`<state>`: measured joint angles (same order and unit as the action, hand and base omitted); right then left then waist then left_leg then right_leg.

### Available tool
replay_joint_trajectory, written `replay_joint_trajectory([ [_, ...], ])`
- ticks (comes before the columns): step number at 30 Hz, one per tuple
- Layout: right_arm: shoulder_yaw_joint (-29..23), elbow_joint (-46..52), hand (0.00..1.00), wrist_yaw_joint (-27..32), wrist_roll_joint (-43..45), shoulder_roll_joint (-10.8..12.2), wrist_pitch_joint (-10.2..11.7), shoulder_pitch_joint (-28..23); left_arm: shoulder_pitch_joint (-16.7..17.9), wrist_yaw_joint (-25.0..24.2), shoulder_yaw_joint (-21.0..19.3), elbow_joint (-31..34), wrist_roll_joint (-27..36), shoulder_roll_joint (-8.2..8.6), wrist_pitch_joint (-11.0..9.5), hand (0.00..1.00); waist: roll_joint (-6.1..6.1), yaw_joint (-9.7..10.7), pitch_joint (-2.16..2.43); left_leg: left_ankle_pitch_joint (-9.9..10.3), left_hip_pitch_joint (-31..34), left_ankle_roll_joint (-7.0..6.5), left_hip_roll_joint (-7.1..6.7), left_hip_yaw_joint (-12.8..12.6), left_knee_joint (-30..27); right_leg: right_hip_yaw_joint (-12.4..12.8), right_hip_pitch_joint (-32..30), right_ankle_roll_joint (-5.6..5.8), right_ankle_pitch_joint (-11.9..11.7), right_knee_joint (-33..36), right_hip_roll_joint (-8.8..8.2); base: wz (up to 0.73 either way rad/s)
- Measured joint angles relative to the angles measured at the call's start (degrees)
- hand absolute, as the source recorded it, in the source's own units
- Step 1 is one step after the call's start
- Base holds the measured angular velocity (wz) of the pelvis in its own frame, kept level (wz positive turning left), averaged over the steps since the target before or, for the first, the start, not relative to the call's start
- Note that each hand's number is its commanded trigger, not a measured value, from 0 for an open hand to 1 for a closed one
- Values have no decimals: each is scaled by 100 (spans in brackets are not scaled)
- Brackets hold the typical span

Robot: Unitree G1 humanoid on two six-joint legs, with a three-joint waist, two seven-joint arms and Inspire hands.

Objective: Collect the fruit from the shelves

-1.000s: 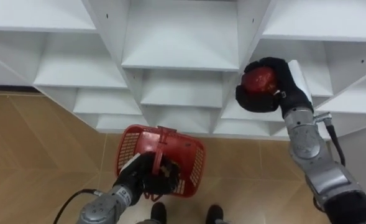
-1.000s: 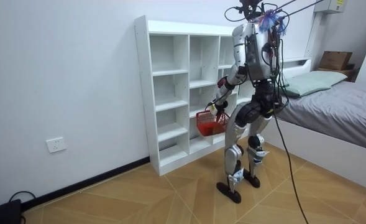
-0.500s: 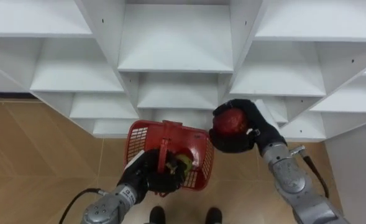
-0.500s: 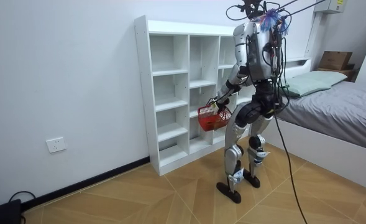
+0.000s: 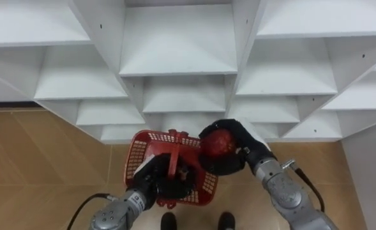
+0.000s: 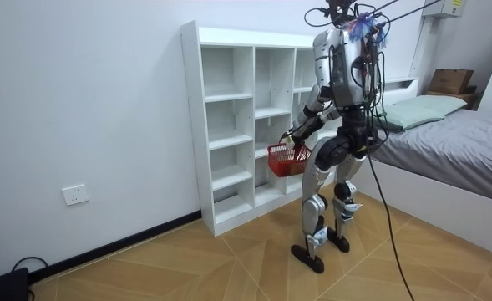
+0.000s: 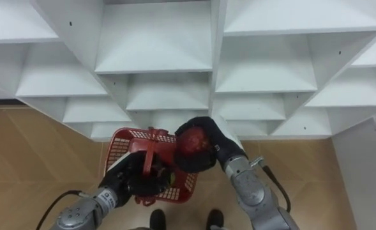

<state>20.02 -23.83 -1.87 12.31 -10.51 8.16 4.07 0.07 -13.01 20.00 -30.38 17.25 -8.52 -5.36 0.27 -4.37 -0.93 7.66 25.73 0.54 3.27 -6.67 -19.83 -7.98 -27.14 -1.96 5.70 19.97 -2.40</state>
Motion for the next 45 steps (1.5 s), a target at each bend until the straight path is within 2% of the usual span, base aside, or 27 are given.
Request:
replay_joint_trajectory([
  [10,69,1,100,-107,17,-44,-13,19,14,-13,165,124,7,84,1,100,6,-12,-4,11,142,-8,5,7,-40,-28,-113,0,9,5,-11,0],
  [44,61,-20,100,-184,62,-61,-7,49,9,-4,183,139,13,80,1,100,54,-44,-30,10,152,-7,4,29,-5,-9,-109,-1,9,-26,-1,0],
  [45,62,-21,71,-184,66,-61,-5,51,9,-4,181,139,13,80,1,100,54,-44,-30,10,150,-7,3,29,-4,-8,-109,0,9,-26,-2,0],
])
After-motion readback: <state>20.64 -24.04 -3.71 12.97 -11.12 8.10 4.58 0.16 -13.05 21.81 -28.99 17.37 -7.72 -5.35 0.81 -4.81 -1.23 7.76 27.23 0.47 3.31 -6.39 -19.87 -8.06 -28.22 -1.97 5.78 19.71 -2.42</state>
